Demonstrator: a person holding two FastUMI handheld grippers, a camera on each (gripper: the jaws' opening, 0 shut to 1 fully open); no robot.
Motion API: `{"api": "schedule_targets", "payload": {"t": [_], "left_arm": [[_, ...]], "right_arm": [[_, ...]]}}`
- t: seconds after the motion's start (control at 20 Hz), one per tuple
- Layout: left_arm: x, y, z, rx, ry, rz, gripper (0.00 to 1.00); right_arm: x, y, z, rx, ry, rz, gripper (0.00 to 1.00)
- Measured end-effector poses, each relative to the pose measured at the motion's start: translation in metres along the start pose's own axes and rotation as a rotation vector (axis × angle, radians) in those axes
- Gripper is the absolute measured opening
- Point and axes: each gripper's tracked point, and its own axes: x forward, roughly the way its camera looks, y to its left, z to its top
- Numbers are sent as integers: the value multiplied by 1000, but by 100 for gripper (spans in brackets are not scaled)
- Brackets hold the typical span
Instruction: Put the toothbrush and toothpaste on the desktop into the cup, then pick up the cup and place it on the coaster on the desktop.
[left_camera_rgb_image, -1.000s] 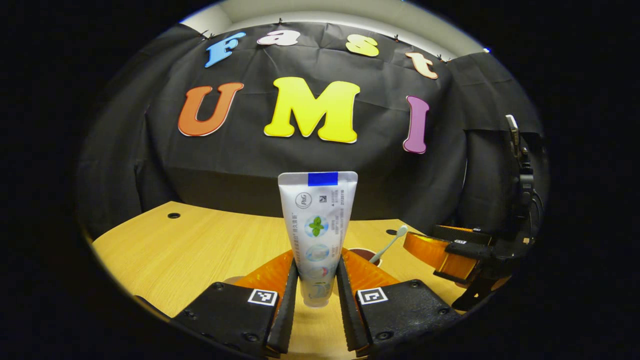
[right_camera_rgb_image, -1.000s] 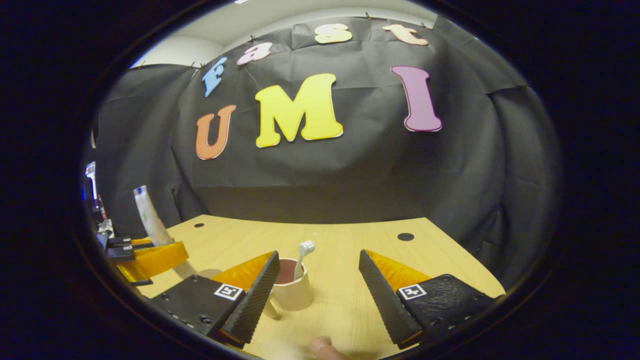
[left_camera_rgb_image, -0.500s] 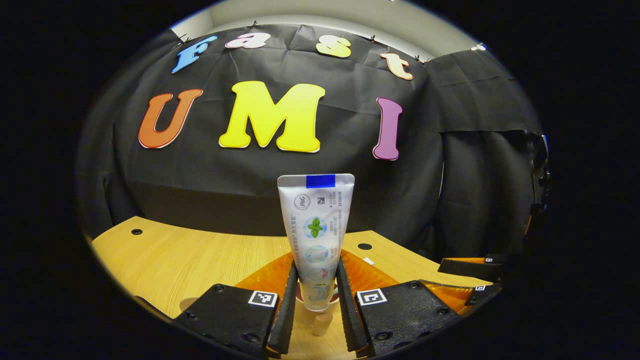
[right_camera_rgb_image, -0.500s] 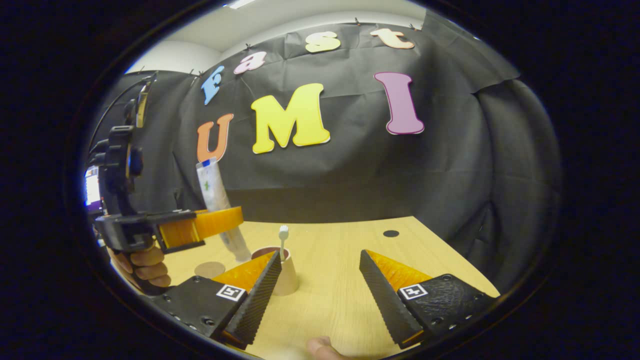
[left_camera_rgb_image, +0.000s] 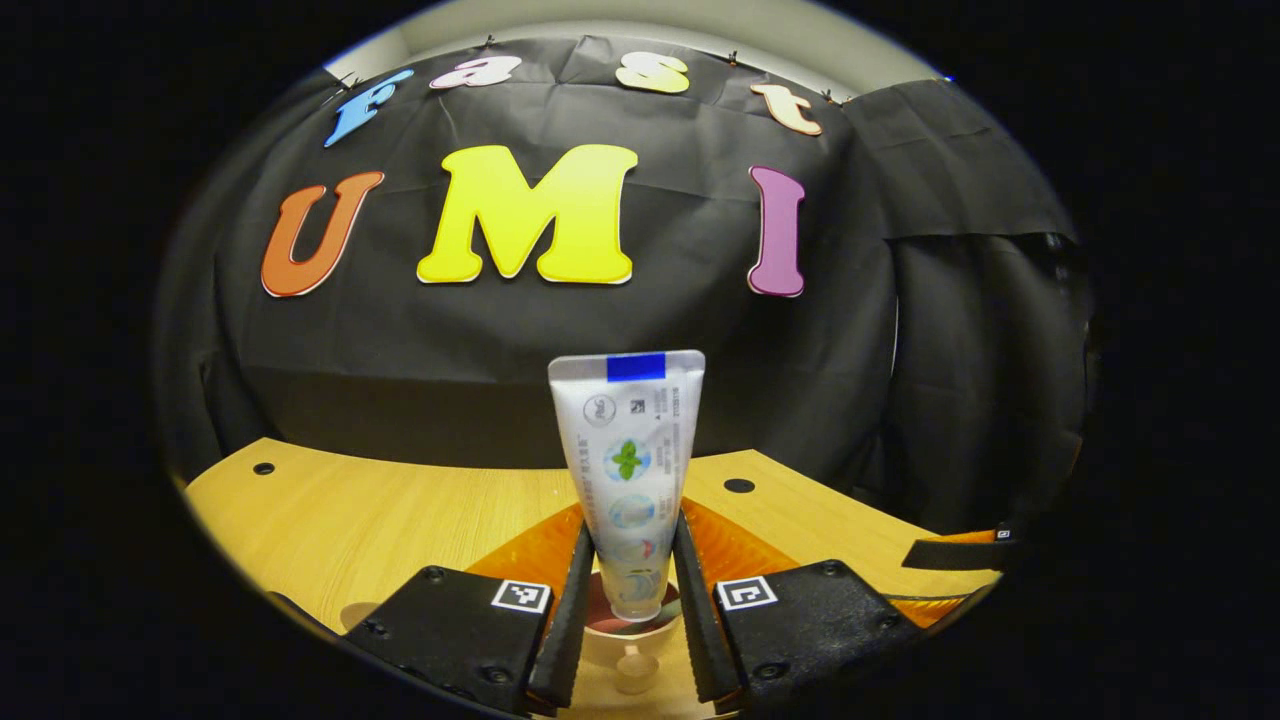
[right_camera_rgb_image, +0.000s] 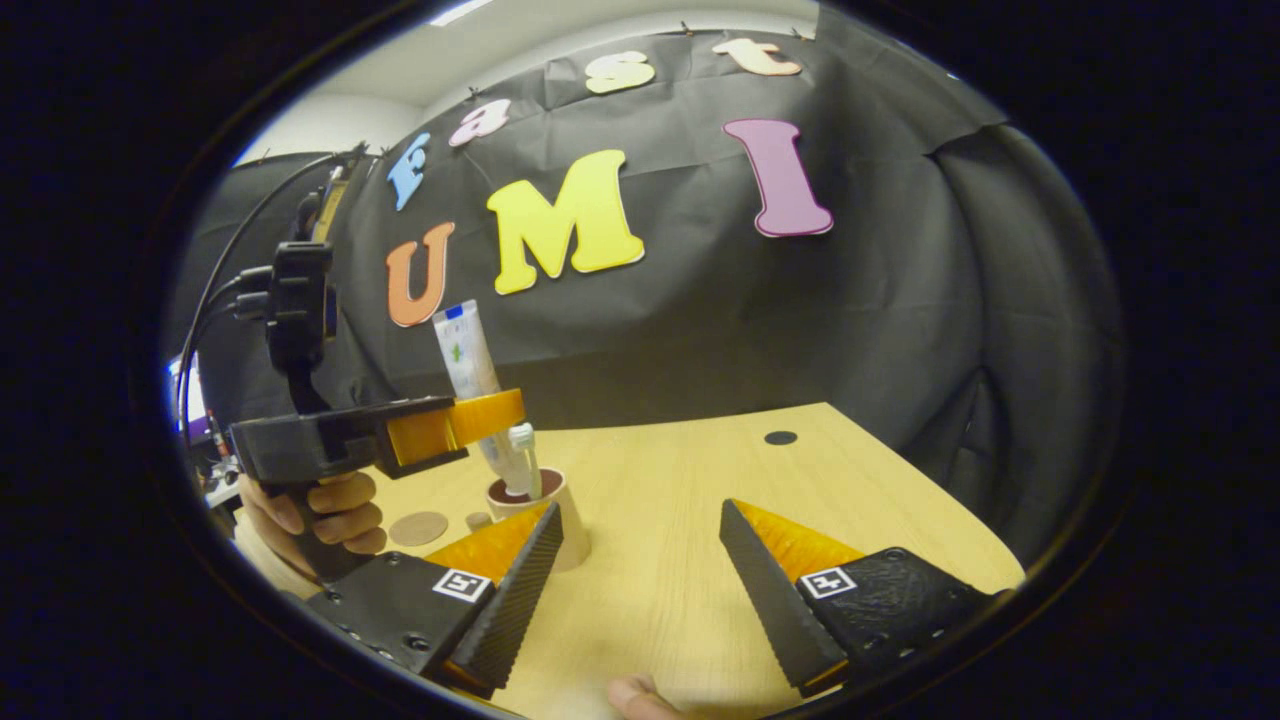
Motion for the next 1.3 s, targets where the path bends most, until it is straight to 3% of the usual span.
{"api": "schedule_targets", "payload": {"t": [0.25, 0.4, 0.55, 0.6, 0.85, 1.1, 1.3], "left_arm": [[-11, 3, 14, -11, -34, 4, 52], [-21, 7, 9, -7, -10, 26, 72], [-33, 18, 4, -23, 12, 61, 75], [-38, 21, 6, -28, 12, 71, 98], [-67, 57, 11, -56, -5, 179, 100], [-100, 78, 6, -86, 7, 198, 98], [-127, 103, 12, -25, -23, 239, 98]], "right_arm": [[-1, 4, -6, -9, 19, -7, 96], [-3, 10, -7, -3, 36, -6, 96], [-6, 19, -9, 13, 60, 7, 96], [-6, 21, -9, 12, 64, 5, 96], [-8, 36, 2, -39, 51, -2, 93], [-3, 57, 6, -97, 60, -6, 96], [1, 81, 2, -108, 96, 8, 96]]}}
